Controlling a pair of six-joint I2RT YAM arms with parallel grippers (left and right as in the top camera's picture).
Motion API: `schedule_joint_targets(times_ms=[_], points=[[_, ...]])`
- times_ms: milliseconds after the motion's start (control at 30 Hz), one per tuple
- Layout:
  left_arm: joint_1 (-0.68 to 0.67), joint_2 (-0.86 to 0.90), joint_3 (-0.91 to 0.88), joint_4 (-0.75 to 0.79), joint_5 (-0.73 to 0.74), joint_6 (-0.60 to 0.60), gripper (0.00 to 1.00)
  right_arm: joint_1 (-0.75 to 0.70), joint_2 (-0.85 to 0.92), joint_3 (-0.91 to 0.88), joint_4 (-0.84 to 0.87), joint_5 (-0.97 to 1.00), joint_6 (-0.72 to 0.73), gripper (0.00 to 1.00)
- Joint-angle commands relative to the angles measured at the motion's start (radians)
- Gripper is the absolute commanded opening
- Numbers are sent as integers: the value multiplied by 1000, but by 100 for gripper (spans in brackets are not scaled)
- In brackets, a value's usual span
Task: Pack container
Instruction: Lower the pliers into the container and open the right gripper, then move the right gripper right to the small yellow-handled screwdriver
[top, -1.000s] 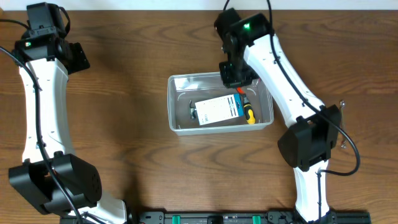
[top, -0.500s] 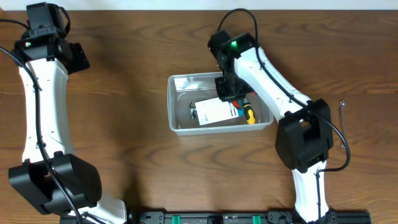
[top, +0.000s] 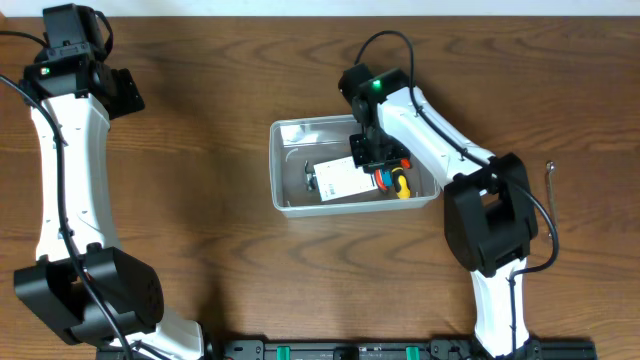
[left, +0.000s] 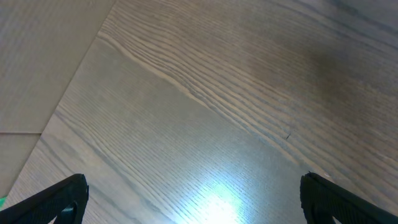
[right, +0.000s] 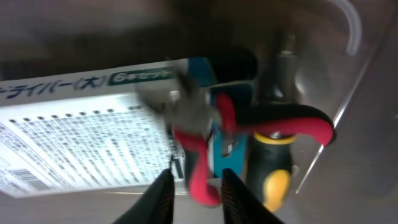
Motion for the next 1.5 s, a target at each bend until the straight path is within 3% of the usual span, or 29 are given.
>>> schedule_joint_targets(times_ms=[0, 233, 500, 700, 1100, 1333, 1467], points=[[2, -21, 24, -3, -5, -13, 98, -22, -25, -5, 6, 11, 0, 35], [2, -21, 24, -3, -5, -13, 98, -29, -33, 52, -29, 7, -59, 43], [2, -21, 24, -3, -5, -13, 98, -44, -93, 337, -183, 50, -73, 52], [2, -21, 24, -3, -5, -13, 98, -145, -133, 471, -333, 160, -48, 60], [2, -21, 24, -3, -5, -13, 98, -453, -164, 476, -346, 155, -238, 65], [2, -21, 24, -3, -5, -13, 98, -502, -281, 451, -288, 153, -304, 68], [2, -21, 24, -3, -5, -13, 98, -508, -386, 298, -205, 153, -323, 71]])
